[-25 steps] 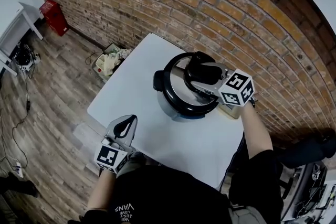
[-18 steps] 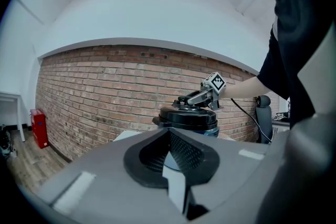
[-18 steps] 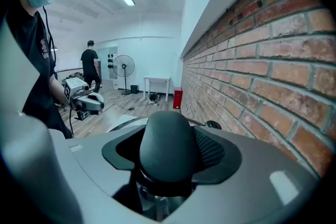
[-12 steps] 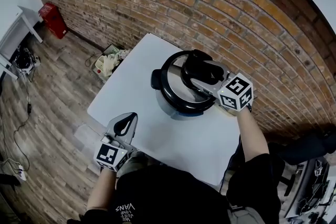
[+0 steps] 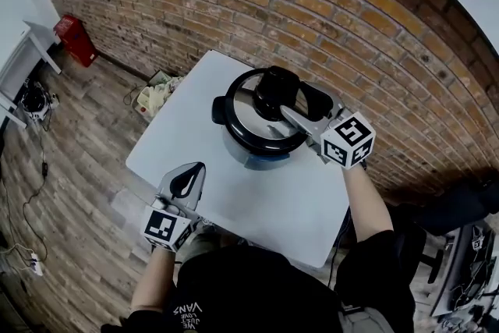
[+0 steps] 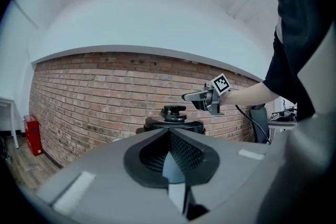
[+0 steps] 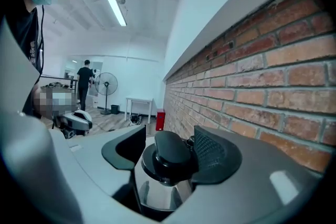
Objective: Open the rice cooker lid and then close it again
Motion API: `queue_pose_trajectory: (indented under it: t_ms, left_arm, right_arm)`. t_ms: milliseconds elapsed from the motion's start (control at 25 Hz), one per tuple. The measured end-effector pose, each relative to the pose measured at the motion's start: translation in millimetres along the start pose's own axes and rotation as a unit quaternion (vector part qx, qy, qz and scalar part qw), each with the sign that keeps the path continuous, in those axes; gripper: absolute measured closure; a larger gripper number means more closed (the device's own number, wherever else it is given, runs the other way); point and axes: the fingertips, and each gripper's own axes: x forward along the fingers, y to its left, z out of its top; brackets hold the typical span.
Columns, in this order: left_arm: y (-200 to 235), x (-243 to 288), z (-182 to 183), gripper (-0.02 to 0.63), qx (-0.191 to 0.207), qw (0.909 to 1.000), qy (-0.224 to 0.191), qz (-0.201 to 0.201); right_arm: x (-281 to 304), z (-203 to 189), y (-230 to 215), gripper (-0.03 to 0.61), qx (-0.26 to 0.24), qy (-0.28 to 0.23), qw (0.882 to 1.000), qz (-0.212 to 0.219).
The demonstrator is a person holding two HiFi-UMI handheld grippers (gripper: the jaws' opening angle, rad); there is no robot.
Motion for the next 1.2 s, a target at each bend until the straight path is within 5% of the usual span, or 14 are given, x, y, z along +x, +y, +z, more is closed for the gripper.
queue_pose_trajectory:
  t_ms: [560,920,1200]
  left_arm:
    - [-72.8,-19.2,14.3,0.612,0.008,0.9997,-0.022,0.002]
    - [-110.3,-36.5,28.9,0.612,0.015,0.9994,-0.030,0.001]
    - [-113.9,-48.5,30.8,0.612,0.006,0.9988,-0.027,-0.040]
  right_arm:
    - [-115.1,0.0,57.5,0.313,0.047,-0.086,0.994,-0.050]
    - [-168.7,-17.8,108.4,0.444,0.080,-0.109,0.988,-0.071]
    - [-188.3,-21.8,141.1,0.557,0.091,-0.115,0.982,-0.123]
